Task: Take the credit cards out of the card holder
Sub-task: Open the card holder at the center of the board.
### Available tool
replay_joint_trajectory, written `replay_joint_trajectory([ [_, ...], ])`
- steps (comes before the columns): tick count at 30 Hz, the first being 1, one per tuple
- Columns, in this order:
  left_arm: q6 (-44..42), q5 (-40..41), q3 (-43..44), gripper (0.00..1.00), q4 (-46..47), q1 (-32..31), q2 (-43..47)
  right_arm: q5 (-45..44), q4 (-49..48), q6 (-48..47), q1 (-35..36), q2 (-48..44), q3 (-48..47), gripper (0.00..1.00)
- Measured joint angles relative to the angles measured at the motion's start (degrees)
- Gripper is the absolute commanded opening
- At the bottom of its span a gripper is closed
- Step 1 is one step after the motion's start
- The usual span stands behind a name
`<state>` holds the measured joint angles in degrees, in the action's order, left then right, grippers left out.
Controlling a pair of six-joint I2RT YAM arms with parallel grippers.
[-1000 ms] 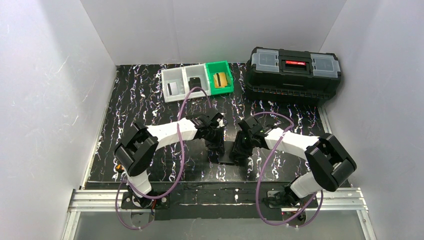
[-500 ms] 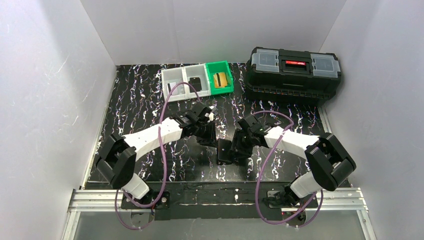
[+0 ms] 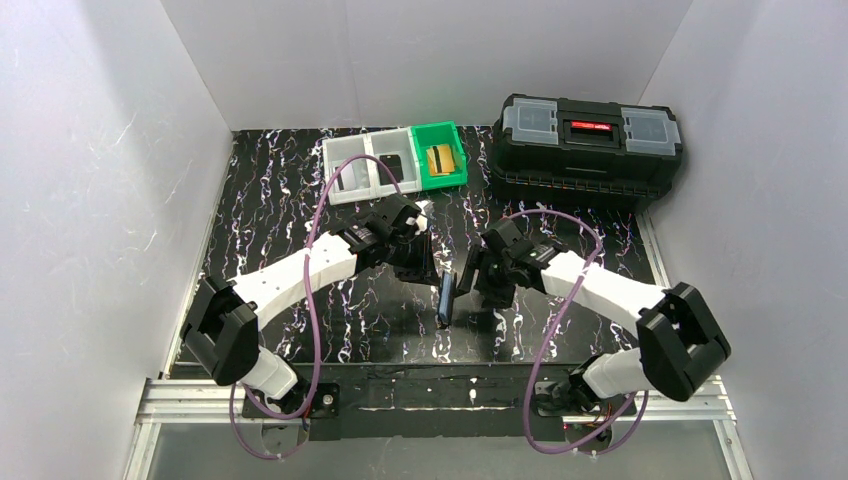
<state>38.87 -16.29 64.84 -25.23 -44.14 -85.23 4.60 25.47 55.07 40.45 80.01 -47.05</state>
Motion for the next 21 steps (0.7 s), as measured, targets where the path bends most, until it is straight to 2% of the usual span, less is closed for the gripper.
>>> replay_joint_trajectory([
  [6, 0.8, -0.7, 0.6, 0.0, -0.5, 0.0, -0.1, -1.9, 2.3, -0.4, -1.2, -6.2, 0.0, 0.8],
  [11, 1.9, -0.5, 0.8, 0.0, -0.9, 0.0, -0.1, -2.2, 3.6, -1.1, -1.5, -6.5, 0.0, 0.79],
  [21, 2.3, 4.2, 1.2, 0.0, -4.8, 0.0, -0.1, -1.3, 3.8, -1.5, -1.5, -3.9, 0.0, 0.69],
])
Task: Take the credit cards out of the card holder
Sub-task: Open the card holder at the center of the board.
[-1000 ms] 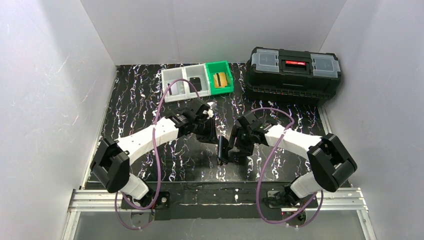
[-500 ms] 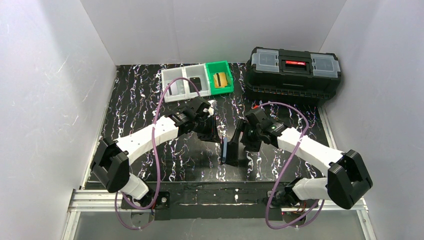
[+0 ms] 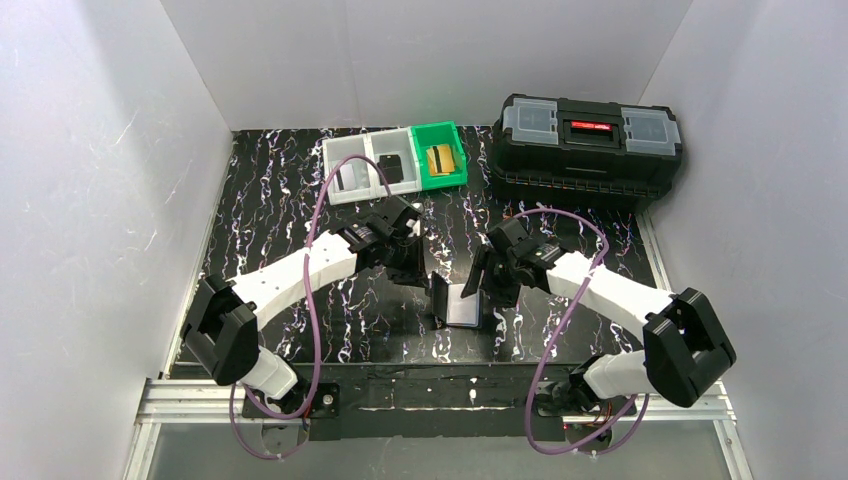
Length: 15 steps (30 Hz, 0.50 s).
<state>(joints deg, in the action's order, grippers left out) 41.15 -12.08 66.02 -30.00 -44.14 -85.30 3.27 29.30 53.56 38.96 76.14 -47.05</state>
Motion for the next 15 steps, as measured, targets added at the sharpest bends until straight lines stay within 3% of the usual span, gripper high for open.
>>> replay_joint_trajectory([
  [7, -0.7, 10.2, -4.4, 0.0, -5.1, 0.2, -0.4, 0.4, -0.4, -0.6, 0.0, 1.1, 0.0, 0.59],
  [15, -0.1, 11.9, -8.8, 0.0, -4.0, 0.3, -7.8, 1.4, -0.9, -1.3, 0.0, 4.2, 0.0, 0.51],
])
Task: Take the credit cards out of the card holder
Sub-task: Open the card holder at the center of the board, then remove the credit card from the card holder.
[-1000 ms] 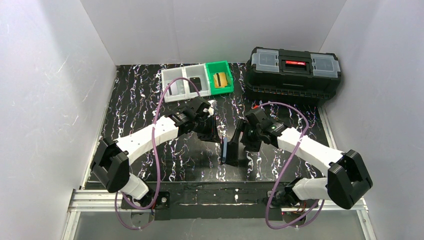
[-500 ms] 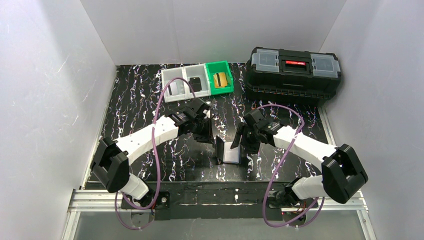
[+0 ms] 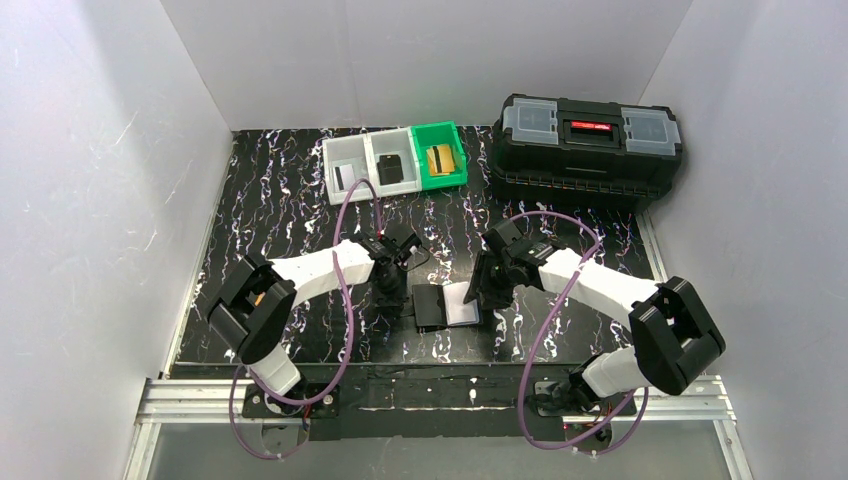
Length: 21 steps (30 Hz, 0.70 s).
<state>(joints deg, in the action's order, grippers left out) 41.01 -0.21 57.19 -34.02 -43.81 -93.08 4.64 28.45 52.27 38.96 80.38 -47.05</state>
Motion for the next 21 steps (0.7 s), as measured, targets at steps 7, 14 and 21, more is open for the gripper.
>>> replay_joint_trajectory([
  [7, -0.3, 1.3, 0.4, 0.0, 0.0, 0.1, -0.7, 0.1, -0.1, -0.5, 0.0, 0.1, 0.0, 0.36],
  [14, -1.9, 1.5, 2.2, 0.28, -1.6, 0.1, 1.0, 0.1, 0.0, -0.9, 0.0, 0.4, -0.1, 0.27],
  [21, -3.1, -1.5, 7.0, 0.31, -2.6, 0.1, 6.1, 0.1, 0.1, -1.2, 0.5, 3.3, -1.7, 0.23],
])
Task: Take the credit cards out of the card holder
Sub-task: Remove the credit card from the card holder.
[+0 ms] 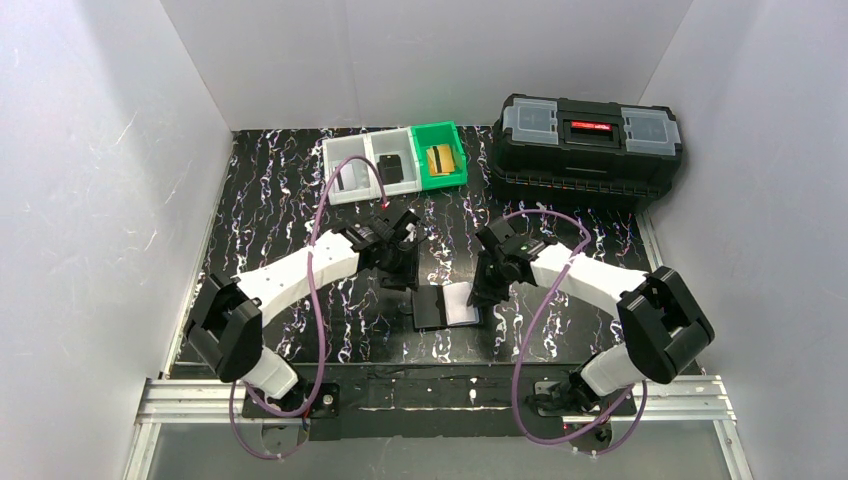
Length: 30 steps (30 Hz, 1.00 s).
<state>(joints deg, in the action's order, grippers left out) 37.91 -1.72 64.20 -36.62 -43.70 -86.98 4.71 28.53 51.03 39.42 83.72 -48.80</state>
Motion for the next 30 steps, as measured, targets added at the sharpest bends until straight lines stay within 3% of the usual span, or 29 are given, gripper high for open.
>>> replay_joint_trajectory([
  [6, 0.2, -4.5, 2.3, 0.06, 2.8, -0.1, -0.6, 0.0, 0.1, 0.0, 0.4, 1.8, -1.3, 0.2],
  [9, 0.1, -5.2, 2.3, 0.0, 4.3, -0.2, -3.7, -0.2, 0.0, 0.0, 0.5, 2.4, -1.6, 0.19],
  [18, 0.0, -5.4, -0.6, 0.0, 8.1, -0.3, -13.3, -0.6, 0.0, 0.0, 1.3, 4.9, -1.7, 0.16],
  [30, -0.5, -5.6, -1.0, 0.0, 8.5, -0.3, -14.1, 3.7, -3.7, 0.3, 6.4, 11.3, -5.9, 0.16],
])
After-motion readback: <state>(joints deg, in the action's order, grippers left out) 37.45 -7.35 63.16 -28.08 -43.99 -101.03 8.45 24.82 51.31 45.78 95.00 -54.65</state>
